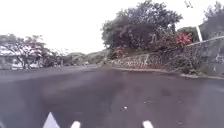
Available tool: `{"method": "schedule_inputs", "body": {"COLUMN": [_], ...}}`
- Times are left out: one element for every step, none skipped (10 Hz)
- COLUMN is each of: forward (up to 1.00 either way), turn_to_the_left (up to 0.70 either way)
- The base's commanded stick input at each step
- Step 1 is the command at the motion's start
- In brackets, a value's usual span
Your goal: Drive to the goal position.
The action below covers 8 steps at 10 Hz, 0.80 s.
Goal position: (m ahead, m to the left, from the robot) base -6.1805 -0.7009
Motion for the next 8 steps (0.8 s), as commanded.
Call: {"method": "schedule_inputs", "body": {"forward": [0.7, 0.7, 0.7, 0.7, 0.7, 0.7, 0.7, 0.7], "turn_to_the_left": [0.0, 0.0, 0.0, 0.0, 0.0, 0.0, 0.0, 0.0]}}
